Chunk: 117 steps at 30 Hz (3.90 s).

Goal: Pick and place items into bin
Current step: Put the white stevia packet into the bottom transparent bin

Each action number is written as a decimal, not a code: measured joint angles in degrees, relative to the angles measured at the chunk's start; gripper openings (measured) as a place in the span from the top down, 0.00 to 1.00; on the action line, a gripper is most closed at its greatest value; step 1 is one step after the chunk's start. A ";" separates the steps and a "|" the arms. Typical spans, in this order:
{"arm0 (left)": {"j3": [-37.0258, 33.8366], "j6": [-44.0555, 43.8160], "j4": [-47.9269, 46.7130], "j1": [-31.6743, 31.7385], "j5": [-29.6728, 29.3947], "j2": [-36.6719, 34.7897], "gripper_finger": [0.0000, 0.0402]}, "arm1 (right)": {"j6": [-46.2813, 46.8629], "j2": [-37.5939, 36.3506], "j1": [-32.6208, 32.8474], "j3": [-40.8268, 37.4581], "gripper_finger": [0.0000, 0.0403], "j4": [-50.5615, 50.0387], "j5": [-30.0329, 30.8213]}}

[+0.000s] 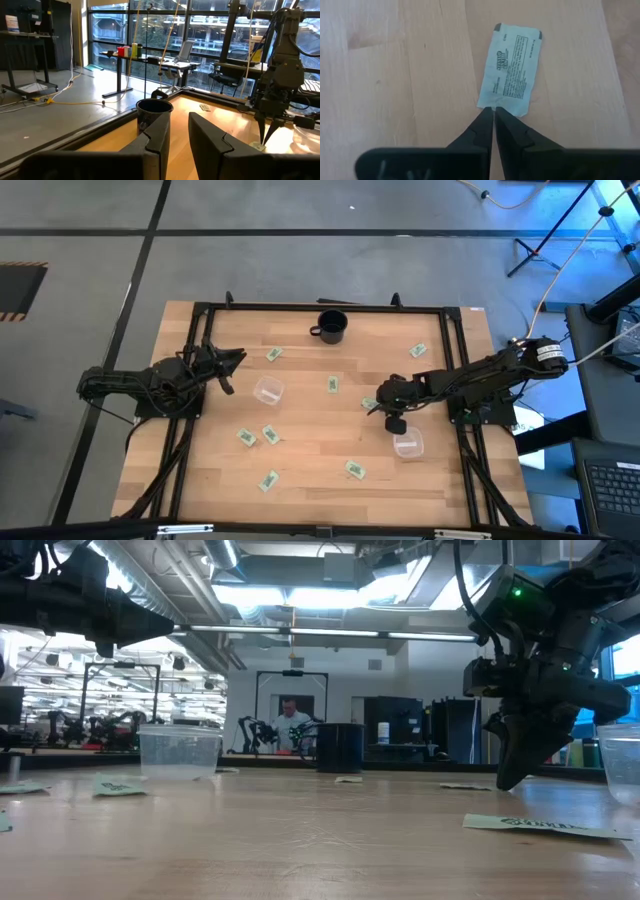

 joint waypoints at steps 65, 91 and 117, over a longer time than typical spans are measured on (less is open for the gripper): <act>-0.02 0.00 0.01 0.00 0.00 -0.02 0.84 | -6.45 2.84 0.00 9.45 0.80 -3.98 6.41; -0.01 0.00 0.02 0.00 0.04 -0.01 0.84 | 44.17 -19.50 26.68 24.63 0.97 -42.90 -3.14; 0.00 0.00 0.04 0.00 0.00 -0.01 0.84 | 64.40 -8.78 36.11 15.50 0.95 -35.39 -2.03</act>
